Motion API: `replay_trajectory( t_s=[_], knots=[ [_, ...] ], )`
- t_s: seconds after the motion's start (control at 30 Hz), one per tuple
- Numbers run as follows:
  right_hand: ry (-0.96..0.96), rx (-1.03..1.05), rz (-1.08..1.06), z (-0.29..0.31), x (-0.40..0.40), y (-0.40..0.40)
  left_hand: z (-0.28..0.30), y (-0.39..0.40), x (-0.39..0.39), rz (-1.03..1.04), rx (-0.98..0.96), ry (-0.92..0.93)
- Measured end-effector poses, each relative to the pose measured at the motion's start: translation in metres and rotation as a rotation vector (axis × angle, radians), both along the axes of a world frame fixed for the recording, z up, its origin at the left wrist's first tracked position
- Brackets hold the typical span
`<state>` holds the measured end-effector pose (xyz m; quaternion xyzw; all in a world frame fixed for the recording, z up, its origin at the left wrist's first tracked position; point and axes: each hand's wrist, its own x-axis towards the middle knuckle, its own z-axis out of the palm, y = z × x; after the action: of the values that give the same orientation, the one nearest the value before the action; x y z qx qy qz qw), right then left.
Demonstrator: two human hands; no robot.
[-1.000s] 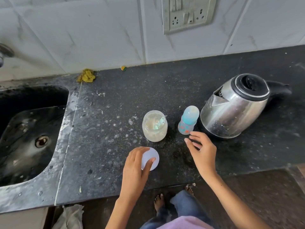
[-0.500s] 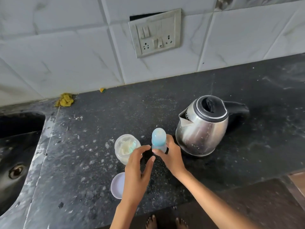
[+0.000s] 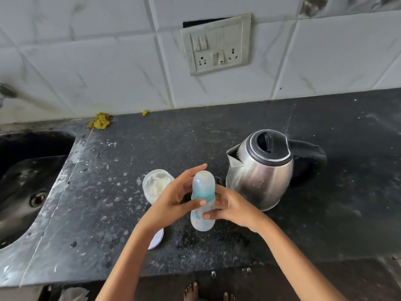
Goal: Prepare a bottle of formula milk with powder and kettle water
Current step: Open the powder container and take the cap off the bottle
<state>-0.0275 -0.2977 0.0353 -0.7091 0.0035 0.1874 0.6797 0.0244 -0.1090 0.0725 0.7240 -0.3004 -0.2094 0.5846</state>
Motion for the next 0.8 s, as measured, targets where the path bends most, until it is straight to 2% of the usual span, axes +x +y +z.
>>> replay_trajectory(
  t_s=[0.17, 0.27, 0.4, 0.5, 0.57, 0.73, 0.8],
  knots=[
    [-0.049, 0.075, -0.102, -0.004, -0.005, -0.004, -0.004, -0.021, -0.018, 0.266, -0.088, -0.137],
    [-0.116, 0.05, -0.166, -0.008, -0.012, -0.002, -0.009, -0.033, -0.03, 0.393, -0.111, -0.165],
    [-0.29, -0.213, -0.342, -0.017, -0.024, 0.013, -0.018, -0.05, -0.045, 0.6, -0.074, -0.209],
    [-0.321, -0.289, -0.454, -0.017, -0.027, 0.017, -0.015, -0.055, -0.049, 0.655, -0.13, -0.145],
    [-0.275, -0.288, -0.396, -0.01, -0.024, 0.012, -0.012, -0.05, -0.046, 0.599, -0.169, -0.101],
    [-0.048, -0.073, -0.006, 0.01, -0.023, -0.005, 0.0, -0.032, -0.043, 0.414, -0.22, 0.037],
    [-0.057, -0.029, -0.019, 0.009, -0.023, -0.005, 0.001, -0.029, -0.045, 0.433, -0.227, 0.038]
  ],
)
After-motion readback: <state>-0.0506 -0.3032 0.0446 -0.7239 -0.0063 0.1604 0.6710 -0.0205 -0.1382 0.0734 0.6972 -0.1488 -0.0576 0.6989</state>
